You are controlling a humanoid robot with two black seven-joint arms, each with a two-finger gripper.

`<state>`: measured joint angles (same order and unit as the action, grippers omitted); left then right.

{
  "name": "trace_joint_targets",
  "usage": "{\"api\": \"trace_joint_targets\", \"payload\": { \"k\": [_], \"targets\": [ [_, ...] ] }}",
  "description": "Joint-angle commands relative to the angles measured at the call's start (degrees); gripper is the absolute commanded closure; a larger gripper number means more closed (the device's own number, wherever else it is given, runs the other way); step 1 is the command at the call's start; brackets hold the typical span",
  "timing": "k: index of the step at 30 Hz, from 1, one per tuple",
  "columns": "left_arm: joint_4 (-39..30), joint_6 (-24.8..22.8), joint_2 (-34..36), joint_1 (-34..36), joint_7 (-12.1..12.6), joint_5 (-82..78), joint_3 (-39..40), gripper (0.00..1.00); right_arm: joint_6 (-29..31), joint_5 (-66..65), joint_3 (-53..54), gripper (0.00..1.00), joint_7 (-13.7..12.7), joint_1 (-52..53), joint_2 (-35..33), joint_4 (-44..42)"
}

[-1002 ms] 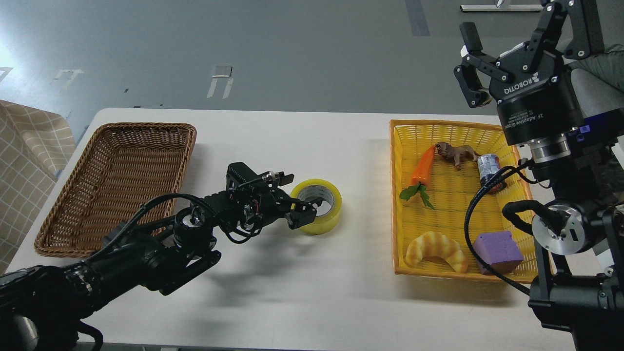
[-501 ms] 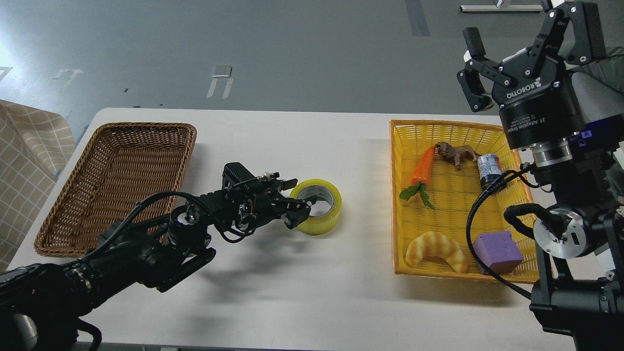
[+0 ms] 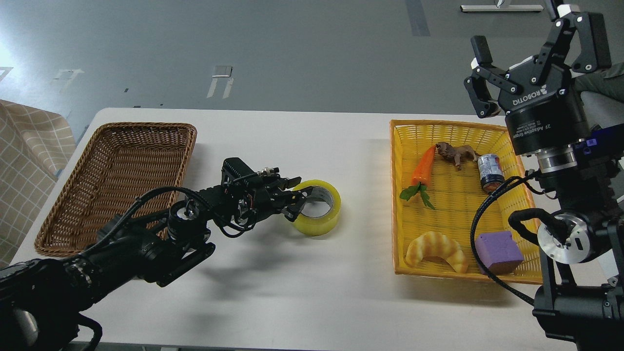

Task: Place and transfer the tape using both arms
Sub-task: 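Close the left gripper on the tape roll's rim, then lift the tape roll with the left gripper and lower it into the wicker basket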

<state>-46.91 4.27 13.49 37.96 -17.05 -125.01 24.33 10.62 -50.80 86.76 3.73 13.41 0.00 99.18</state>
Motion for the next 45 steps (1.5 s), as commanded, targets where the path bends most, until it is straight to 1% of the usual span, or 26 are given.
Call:
{"api": "trace_joint_targets", "payload": {
  "k": [1, 3, 4, 17, 22, 25, 28, 29, 31, 32, 33, 34, 35, 36, 37, 38, 43, 44, 45],
  "targets": [
    [-0.02, 0.04, -0.05, 0.18, 0.0, 0.01, 0.02, 0.92, 0.01, 0.0, 0.16, 0.0, -0.04, -0.48, 0.0, 0.05],
    [-0.2, 0.04, -0.05, 0.18, 0.09, 0.01, 0.11, 0.98, 0.01, 0.0, 0.08, 0.0, -0.04, -1.01, 0.0, 0.05],
    [-0.37, 0.04, 0.04, 0.27, 0.09, 0.01, 0.11, 1.0, -0.07, 0.0, 0.08, 0.0, -0.04, -1.19, 0.0, 0.05],
    [-2.04, 0.04, 0.22, 1.5, 0.09, 0.01, 0.11, 1.0, -1.92, 0.0, 0.16, 0.0, -0.04, -1.72, 0.0, 0.05],
    [-2.13, 1.01, 1.09, 4.84, -0.08, 0.01, 0.19, 1.0, -2.1, 0.0, 0.16, 0.0, -0.22, -1.72, 0.0, 0.05],
    [-2.57, 1.71, 3.72, 6.42, -0.35, 0.01, 0.19, 1.0, -2.1, 0.0, 0.08, 0.0, -0.31, -1.63, 0.0, 0.05],
    [-5.9, 2.77, 8.03, 8.88, -0.44, 0.01, 0.19, 1.0, -2.1, 0.0, 0.08, 0.0, -0.39, -1.45, 0.0, -0.04],
    [-6.95, 2.77, 10.56, 9.93, -0.44, 0.47, 0.19, 1.0, -2.1, 0.0, -0.01, 0.0, -0.48, -1.28, 0.0, -0.13],
    [-7.14, 2.77, 13.3, 10.72, -0.7, 0.91, 0.19, 1.0, -2.1, 0.0, -0.27, 0.0, -0.57, -1.19, 0.0, -0.04],
    [-7.14, 2.77, 15.31, 11.34, -1.66, 1.69, 0.19, 1.0, -2.1, 0.0, -0.54, 0.0, -0.57, -0.84, 0.0, -0.04],
    [-7.14, 2.77, 16.73, 11.78, -3.41, 2.57, 0.19, 1.0, -2.1, 0.0, -0.63, 0.0, -0.57, -0.49, 0.0, -0.04],
    [-7.14, 2.68, 17.35, 11.96, -4.29, 3.1, 0.19, 1.0, -2.1, 0.0, -0.54, 0.0, -0.57, -0.31, 0.0, -0.13],
    [-7.05, 2.59, 18.75, 12.39, -5.87, 3.8, 0.11, 1.0, -2.1, 0.0, -0.63, 0.0, -0.57, 0.3, 0.0, -0.22],
    [-7.05, 2.68, 19.63, 12.57, -6.49, 4.07, 0.19, 1.0, -2.18, -0.09, -0.63, 0.0, -0.57, 0.48, 0.0, -0.3],
    [-7.05, 2.68, 19.64, 12.57, -6.5, 4.08, 0.19, 1.0, -2.18, -0.09, -0.63, 0.0, -0.57, 0.48, 0.0, -0.3],
    [-6.97, 2.68, 22.77, 12.66, -7.72, 4.51, 0.11, 1.0, -2.1, -0.09, -0.71, 0.0, -0.57, 0.57, 0.0, -0.39],
    [-6.18, 2.33, 28.42, 12.4, -7.99, 4.6, 0.11, 1.0, -2.1, 0.0, -0.8, 0.0, -0.57, 0.48, 0.0, -0.31],
    [-6.17, 2.33, 28.43, 12.4, -7.99, 4.6, 0.11, 1.0, -2.1, 0.0, -0.8, 0.0, -0.57, 0.48, 0.0, -0.3],
    [-5.13, 2.15, 32.26, 11.96, -7.99, 4.69, 0.11, 1.0, -1.92, 0.0, -0.8, 0.0, -0.57, 0.48, 0.0, -0.39]
  ]
}}
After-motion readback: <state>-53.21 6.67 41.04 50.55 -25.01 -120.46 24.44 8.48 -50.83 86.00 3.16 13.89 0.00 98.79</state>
